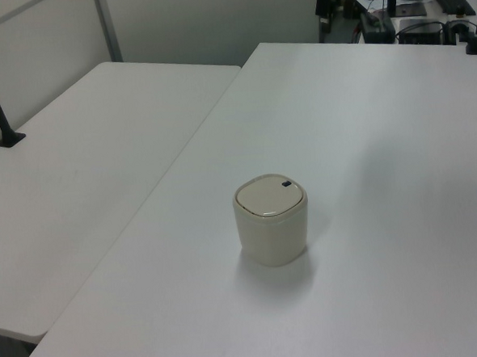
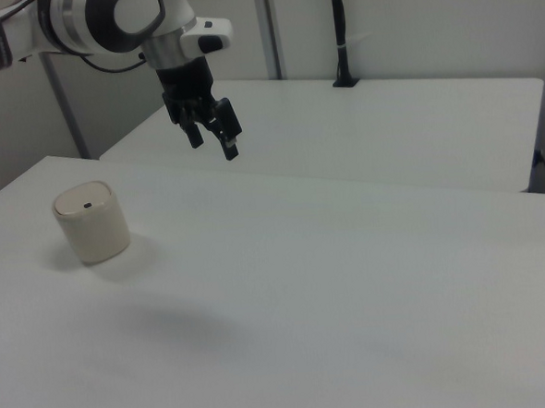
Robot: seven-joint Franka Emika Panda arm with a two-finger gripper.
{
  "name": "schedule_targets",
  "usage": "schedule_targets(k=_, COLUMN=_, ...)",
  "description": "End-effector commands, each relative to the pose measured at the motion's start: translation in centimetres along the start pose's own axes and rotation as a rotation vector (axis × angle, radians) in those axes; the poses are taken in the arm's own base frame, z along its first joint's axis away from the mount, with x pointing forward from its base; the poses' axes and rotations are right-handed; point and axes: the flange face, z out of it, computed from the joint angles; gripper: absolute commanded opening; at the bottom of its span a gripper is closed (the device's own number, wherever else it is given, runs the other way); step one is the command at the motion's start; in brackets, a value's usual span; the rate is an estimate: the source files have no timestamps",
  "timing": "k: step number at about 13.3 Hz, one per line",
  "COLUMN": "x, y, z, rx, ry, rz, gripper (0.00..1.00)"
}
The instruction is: Open the trash bin
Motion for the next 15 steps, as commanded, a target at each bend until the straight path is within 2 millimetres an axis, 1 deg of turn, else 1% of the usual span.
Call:
schedule_targets(k=1, x=0.0, y=3.7, z=0.0, rx=0.011, ry=-0.013, rz=0.011, gripper=1.00)
schedule_targets(k=2, x=0.1, y=4.2, z=0.1, rx=0.011, ry=-0.015, rz=0.008, gripper=1.00)
schedule_targets(k=9, x=0.0, y=4.0, z=0.0, rx=0.012, ry=-0.018, rz=0.005, gripper=1.00)
schedule_targets(k=13, x=-0.1, y=3.4, z=-0.1, rx=0.013, ry=-0.020, rz=-0.002, gripper=1.00)
schedule_targets(k=15, x=-0.1, y=2.6, z=0.3, rx=0.016, ry=-0.021, rz=-0.018, gripper=1.00)
